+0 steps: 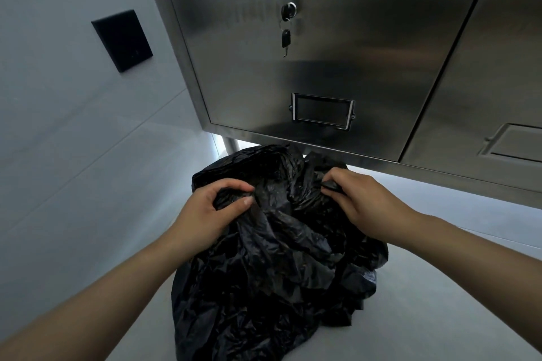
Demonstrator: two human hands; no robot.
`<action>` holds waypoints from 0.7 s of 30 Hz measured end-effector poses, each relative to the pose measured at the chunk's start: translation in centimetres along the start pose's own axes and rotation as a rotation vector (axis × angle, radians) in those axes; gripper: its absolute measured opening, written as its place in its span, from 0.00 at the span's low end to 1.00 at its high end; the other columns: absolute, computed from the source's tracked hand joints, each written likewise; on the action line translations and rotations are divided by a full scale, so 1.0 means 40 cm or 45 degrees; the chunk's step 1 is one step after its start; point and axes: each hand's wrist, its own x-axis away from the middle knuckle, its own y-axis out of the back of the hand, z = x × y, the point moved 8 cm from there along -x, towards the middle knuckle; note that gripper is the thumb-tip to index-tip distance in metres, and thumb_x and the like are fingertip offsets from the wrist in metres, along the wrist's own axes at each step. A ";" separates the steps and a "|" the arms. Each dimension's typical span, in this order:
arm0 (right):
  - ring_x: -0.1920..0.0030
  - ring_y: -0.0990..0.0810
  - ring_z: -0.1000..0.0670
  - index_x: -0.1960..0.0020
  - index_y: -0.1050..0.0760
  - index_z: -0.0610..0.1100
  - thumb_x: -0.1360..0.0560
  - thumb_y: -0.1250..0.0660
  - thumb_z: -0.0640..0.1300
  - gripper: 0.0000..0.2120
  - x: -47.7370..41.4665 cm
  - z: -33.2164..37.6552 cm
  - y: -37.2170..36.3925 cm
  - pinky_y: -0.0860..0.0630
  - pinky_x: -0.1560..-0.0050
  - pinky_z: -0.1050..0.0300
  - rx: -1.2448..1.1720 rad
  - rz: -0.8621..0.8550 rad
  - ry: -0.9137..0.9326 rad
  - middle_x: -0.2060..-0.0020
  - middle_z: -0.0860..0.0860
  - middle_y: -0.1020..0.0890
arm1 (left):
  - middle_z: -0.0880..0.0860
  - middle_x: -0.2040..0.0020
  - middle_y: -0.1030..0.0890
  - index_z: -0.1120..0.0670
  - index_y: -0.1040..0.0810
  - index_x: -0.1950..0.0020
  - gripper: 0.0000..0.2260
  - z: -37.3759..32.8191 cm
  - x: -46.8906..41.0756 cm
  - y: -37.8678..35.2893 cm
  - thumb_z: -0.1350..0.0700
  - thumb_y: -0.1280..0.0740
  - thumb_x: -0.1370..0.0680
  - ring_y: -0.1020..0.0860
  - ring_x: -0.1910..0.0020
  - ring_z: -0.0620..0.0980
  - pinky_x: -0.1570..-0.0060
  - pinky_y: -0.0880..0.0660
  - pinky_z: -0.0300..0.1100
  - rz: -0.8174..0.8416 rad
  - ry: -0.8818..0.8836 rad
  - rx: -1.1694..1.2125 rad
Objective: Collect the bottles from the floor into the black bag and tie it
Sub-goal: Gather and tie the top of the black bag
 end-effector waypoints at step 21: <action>0.68 0.28 0.54 0.59 0.34 0.39 0.23 0.39 0.44 0.11 0.076 -0.220 0.028 0.34 0.67 0.66 0.038 -0.062 -0.331 0.70 0.54 0.27 | 0.41 0.76 0.23 0.49 0.17 0.60 0.06 0.101 0.008 0.113 0.58 0.25 0.32 0.27 0.76 0.37 0.72 0.33 0.23 -0.186 0.182 -0.133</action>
